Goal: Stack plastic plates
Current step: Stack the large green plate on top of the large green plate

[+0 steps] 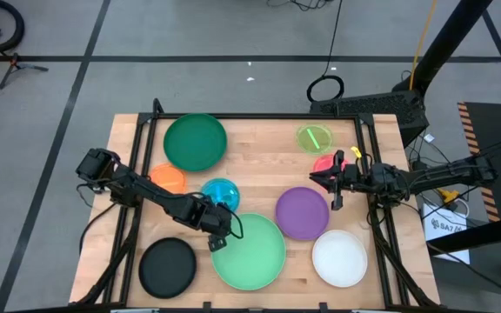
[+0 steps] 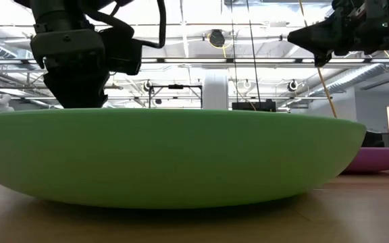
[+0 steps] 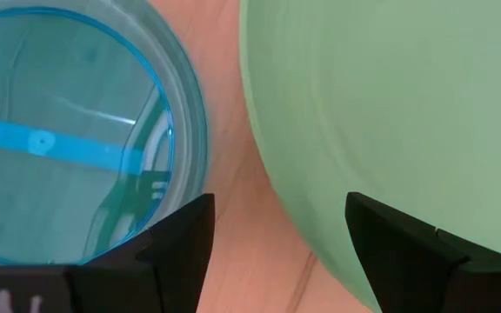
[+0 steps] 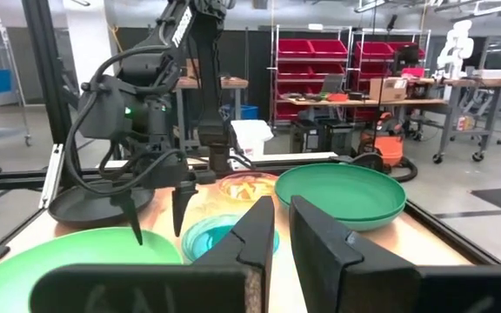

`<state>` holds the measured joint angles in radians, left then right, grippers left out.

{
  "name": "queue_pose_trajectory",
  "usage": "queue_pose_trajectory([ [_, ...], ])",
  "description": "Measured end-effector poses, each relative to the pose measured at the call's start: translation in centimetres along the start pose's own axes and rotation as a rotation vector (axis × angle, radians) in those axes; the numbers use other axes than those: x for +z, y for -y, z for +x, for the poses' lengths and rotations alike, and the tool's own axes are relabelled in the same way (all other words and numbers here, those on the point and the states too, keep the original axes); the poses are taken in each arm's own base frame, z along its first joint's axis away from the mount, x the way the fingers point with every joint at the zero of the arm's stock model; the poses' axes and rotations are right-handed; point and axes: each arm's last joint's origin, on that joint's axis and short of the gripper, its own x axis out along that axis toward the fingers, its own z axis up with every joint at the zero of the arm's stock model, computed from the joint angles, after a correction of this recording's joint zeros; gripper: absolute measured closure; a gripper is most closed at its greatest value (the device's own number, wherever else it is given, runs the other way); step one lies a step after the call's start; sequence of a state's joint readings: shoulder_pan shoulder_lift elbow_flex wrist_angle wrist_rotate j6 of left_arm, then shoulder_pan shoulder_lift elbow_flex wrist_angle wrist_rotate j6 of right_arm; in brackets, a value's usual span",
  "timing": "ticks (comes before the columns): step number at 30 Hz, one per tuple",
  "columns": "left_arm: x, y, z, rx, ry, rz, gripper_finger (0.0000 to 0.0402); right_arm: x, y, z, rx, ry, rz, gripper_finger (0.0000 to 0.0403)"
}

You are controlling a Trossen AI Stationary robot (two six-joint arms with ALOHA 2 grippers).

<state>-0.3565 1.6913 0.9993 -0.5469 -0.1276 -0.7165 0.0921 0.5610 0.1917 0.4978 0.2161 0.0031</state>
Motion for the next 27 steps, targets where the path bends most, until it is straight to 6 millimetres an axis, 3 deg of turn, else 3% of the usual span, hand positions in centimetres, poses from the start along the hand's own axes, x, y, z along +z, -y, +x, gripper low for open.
queue_pose_trajectory([
  [22,-0.40,0.42,-0.07,-0.008,-0.009,-0.044,0.0138,0.13,0.15,0.00,-0.051,0.013,-0.041,0.0367],
  [27,-0.72,0.64,0.71,0.006,-0.028,-0.048,0.0138,0.13,0.15,0.00,-0.051,0.013,-0.042,0.0367],
])
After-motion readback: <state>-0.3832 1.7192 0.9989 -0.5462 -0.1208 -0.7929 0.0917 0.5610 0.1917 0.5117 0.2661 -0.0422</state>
